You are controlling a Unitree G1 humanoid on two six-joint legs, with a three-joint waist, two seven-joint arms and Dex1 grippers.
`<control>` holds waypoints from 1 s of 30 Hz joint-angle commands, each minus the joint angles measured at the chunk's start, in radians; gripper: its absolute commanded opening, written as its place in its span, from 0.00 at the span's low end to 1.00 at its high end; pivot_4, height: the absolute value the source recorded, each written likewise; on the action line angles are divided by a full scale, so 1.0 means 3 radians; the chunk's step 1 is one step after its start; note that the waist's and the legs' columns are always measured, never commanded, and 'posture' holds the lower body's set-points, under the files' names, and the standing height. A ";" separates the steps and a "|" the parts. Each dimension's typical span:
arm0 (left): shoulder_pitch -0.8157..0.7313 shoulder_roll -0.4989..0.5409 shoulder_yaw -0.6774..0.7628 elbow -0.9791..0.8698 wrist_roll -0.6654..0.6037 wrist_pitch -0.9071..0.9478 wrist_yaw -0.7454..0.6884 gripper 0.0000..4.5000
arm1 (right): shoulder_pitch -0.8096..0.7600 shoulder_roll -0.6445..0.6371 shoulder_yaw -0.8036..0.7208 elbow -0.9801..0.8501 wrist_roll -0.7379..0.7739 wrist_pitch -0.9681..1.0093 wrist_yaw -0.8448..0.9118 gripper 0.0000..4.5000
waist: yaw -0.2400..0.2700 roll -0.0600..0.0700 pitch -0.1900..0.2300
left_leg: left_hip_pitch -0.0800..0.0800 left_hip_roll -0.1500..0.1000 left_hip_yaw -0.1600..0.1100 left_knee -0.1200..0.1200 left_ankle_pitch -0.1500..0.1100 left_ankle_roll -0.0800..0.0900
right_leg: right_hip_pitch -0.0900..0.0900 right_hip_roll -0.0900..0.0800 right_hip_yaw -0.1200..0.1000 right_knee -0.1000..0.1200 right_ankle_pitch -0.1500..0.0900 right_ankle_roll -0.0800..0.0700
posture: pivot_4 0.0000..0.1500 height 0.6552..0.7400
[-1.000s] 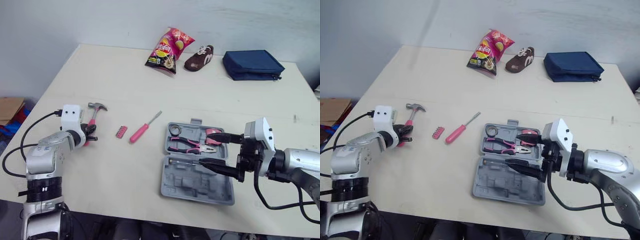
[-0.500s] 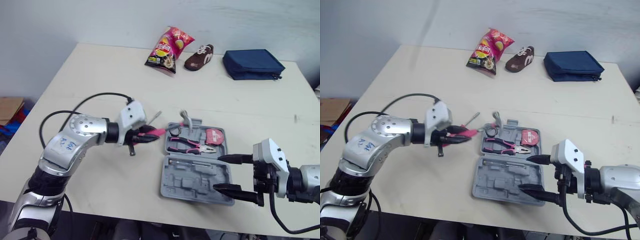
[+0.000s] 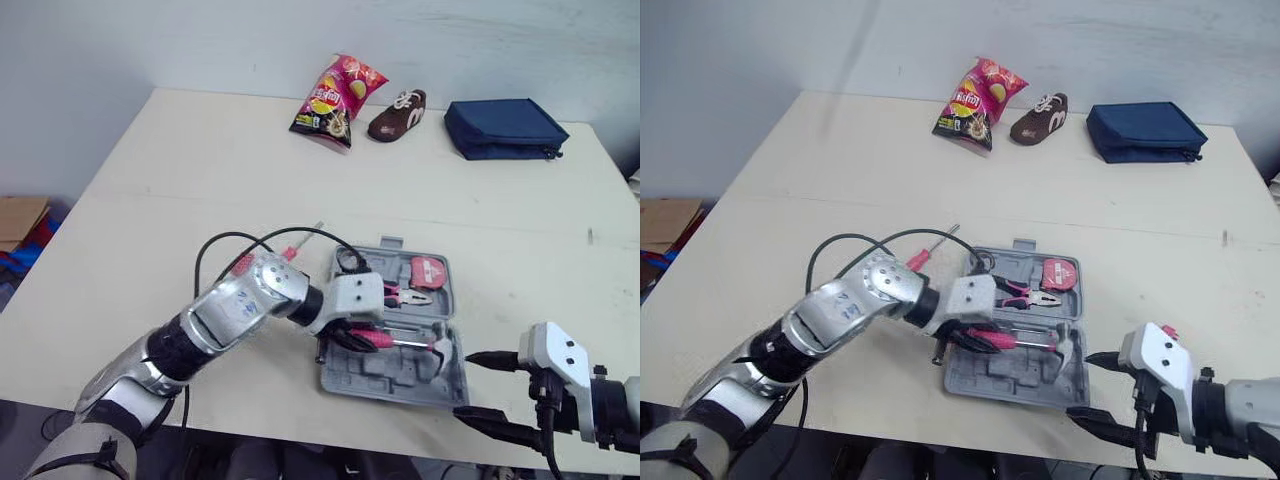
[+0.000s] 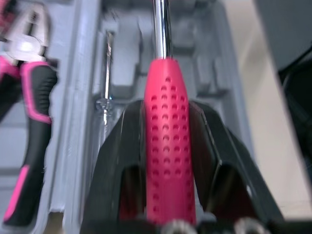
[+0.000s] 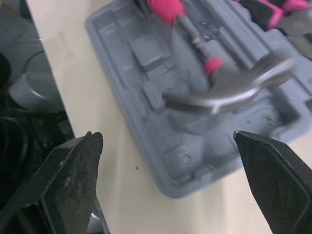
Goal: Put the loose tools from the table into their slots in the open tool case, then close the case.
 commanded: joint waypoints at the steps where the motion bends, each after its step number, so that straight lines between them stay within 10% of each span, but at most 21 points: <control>1: -0.0058 -0.0129 -0.0152 0.0027 0.0172 -0.0025 0.0050 0.13 | 0.0015 0.0082 -0.0109 0.0009 0.0009 0.0032 -0.0035 1.00 | -0.0002 0.0000 0.0000 | 0.0000 0.0000 0.0000 0.0001 0.0000 0.0001 | 0.0000 0.0000 0.0000 0.0000 0.0000 0.0000 | 1.00 1.00; 12: -0.0059 -0.0431 -0.0255 0.0206 0.0406 0.0115 0.0178 0.13 | 0.0128 0.0271 -0.0128 -0.0084 -0.0032 0.0038 -0.0141 1.00 | 0.0005 0.0004 -0.0002 | 0.0003 0.0000 -0.0002 0.0001 0.0000 0.0002 | 0.0005 -0.0003 -0.0001 0.0001 0.0000 0.0000 | 1.00 1.00; 19: -0.0042 -0.0249 0.0098 -0.0121 0.0139 -0.0026 -0.0166 0.82 | 0.0065 0.0292 -0.0191 -0.0136 0.0115 0.0118 -0.0191 1.00 | -0.0001 0.0005 -0.0002 | 0.0001 -0.0001 -0.0003 -0.0003 0.0000 0.0003 | 0.0002 -0.0002 -0.0002 0.0001 -0.0001 0.0000 | 1.00 1.00; 22: 0.0219 -0.0399 0.0505 0.0016 -0.0023 -0.0497 -0.0083 0.82 | 0.0053 0.0295 -0.0253 -0.0162 0.0181 0.0133 -0.0198 1.00 | 0.0002 0.0008 -0.0003 | 0.0003 0.0001 -0.0002 -0.0003 0.0001 0.0001 | 0.0002 -0.0002 -0.0002 0.0004 -0.0001 -0.0001 | 1.00 1.00; 30: 0.0504 -0.0734 0.0611 0.0611 -0.0018 -0.1008 -0.0112 0.08 | -0.0054 0.0365 -0.0196 -0.0083 0.0100 0.0060 -0.0310 1.00 | 0.0004 0.0007 -0.0003 | 0.0001 -0.0002 -0.0003 0.0004 0.0000 0.0004 | 0.0003 -0.0003 -0.0002 0.0005 0.0000 0.0001 | 1.00 1.00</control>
